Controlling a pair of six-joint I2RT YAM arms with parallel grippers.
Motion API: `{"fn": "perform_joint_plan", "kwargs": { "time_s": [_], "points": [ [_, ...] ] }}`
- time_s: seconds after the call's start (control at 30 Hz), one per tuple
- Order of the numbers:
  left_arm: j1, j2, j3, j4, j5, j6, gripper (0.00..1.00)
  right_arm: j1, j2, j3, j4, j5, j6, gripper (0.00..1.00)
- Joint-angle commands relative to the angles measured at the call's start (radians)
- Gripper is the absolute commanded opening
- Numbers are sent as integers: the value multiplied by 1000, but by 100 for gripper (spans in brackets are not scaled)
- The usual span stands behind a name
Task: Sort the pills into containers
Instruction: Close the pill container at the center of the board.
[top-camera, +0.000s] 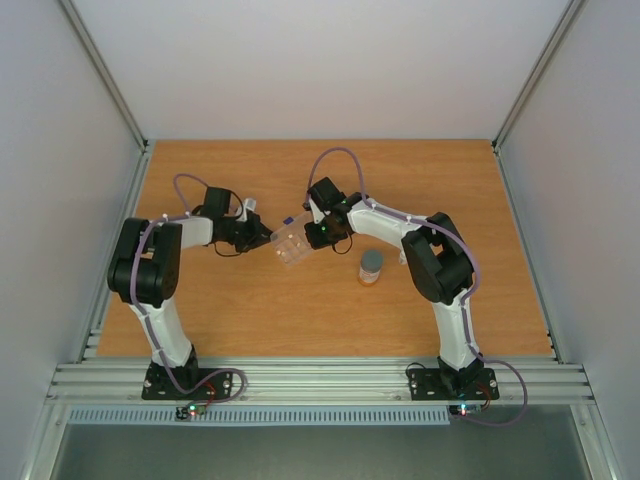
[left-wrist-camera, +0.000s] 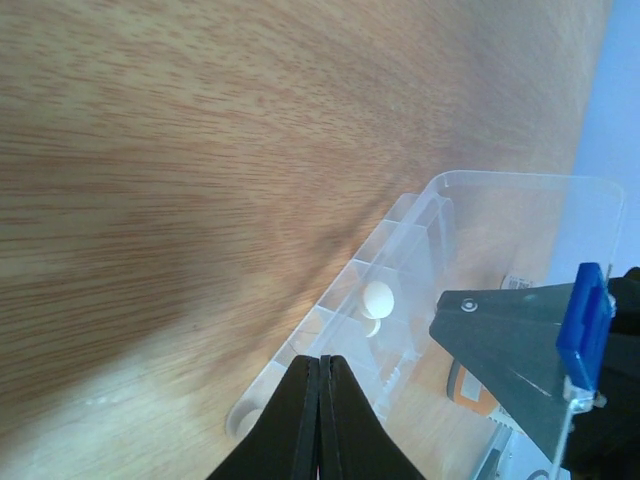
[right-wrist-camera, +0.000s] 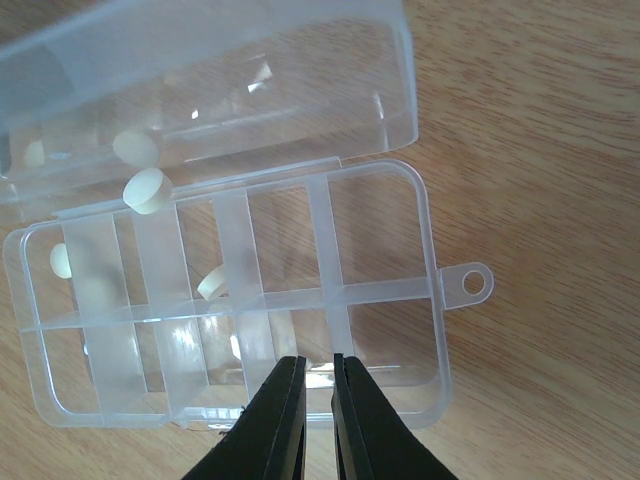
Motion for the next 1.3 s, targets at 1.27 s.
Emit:
{"fn": "perform_joint_plan", "kwargs": {
  "time_s": [1.27],
  "points": [
    [-100, -95, 41, -82, -83, 97, 1, 7, -71, -80, 92, 56, 24, 10]
  ]
}}
